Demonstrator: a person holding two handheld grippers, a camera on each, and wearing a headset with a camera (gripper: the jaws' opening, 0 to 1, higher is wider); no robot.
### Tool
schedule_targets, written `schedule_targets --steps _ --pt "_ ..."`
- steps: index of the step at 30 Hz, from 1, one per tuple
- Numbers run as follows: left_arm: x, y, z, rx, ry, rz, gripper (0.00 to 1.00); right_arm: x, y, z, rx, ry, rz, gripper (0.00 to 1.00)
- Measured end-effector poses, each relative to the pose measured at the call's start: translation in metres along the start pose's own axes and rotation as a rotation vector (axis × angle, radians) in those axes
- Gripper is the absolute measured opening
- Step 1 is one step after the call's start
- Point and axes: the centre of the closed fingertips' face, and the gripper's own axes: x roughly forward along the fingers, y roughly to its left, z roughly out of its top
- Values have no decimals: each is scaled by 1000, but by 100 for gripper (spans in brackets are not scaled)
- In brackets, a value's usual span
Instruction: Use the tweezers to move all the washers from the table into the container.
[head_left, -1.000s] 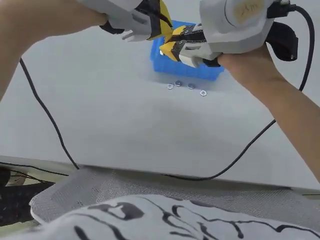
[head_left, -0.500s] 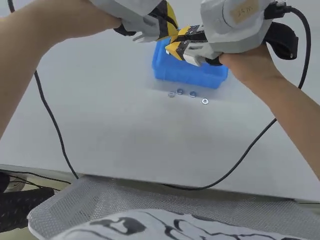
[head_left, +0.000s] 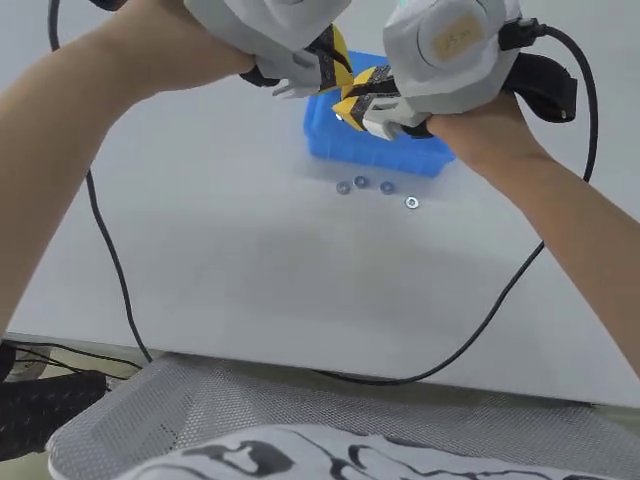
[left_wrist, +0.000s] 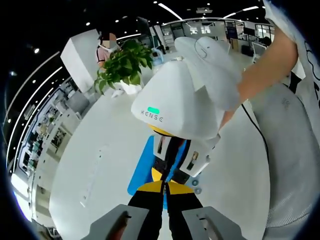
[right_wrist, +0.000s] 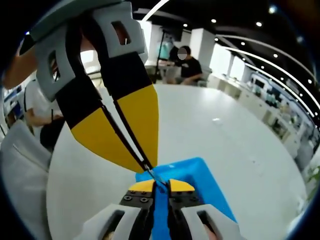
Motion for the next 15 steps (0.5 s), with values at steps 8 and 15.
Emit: schedule_targets --steps 8,15 --pt "6 1 -7 -20 11 -8 0 9 1 -6 4 16 5 4" --pt "5 -11 -11 -40 22 9 0 16 3 -13 -3 42 11 5"
